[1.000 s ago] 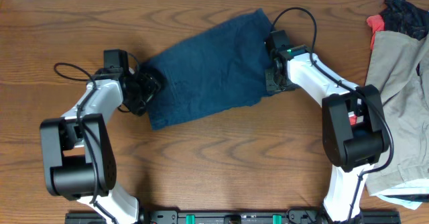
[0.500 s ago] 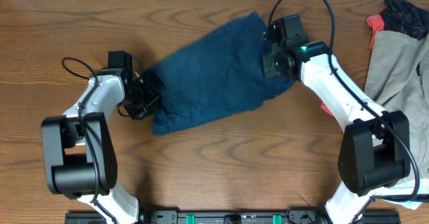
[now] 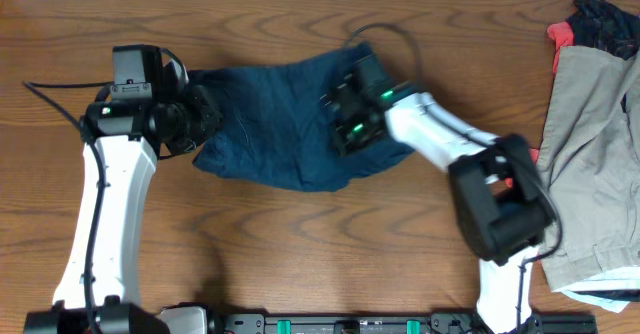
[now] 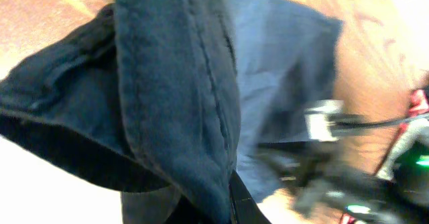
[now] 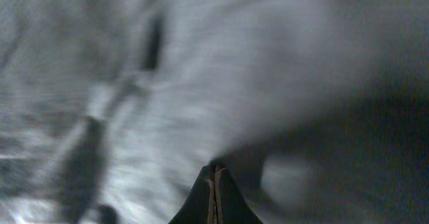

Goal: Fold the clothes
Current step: 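Grasp the shorts' right side with the right gripper and fold it left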

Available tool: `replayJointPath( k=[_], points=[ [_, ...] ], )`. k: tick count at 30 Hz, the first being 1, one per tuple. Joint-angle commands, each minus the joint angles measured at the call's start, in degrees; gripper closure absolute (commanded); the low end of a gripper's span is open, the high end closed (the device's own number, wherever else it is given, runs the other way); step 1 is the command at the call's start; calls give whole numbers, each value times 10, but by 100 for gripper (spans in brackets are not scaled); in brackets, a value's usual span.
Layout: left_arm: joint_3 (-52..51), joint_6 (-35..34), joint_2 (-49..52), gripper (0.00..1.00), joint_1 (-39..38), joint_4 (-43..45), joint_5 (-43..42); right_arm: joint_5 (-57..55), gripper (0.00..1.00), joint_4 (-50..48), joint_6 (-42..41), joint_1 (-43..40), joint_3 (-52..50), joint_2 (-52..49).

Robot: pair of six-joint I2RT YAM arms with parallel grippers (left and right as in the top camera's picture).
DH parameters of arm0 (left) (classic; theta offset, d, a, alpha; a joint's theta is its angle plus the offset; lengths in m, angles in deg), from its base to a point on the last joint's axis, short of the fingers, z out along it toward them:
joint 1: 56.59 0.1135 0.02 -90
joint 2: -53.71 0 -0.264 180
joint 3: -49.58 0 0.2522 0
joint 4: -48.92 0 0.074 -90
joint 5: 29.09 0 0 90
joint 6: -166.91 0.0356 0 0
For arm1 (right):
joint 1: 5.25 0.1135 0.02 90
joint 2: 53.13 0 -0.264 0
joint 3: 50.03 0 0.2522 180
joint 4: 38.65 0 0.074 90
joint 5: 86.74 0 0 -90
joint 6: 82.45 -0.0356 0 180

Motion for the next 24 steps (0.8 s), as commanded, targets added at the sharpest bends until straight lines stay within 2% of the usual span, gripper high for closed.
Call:
replayJointPath(
  k=[1, 4, 7, 11, 12, 14, 21, 24],
  points=[
    [10, -17, -18, 94, -4, 13, -47, 45, 99, -30, -17, 60, 1, -25],
    [10, -39, -27, 94, -4, 37, -96, 21, 98, -71, -43, 101, 1, -41],
    [10, -47, -30, 94, -4, 47, -105, -19, 97, -97, -59, 126, 1, -46],
    [10, -47, -29, 94, -4, 47, -104, -46, 91, -109, -56, 135, 3, -39],
    [10, -47, -29, 94, -4, 47, -104, -53, 87, -107, -54, 131, 4, -33],
    [10, -47, -29, 94, -4, 47, -104, -64, 81, -98, -50, 118, 6, -14],
    [9, -44, -29, 93, -4, 46, -100, -147, 70, -26, -50, 26, 7, 90],
    [9, -44, -29, 94, -4, 47, -100, -204, 69, 35, -50, -18, 7, 110]
  ],
)
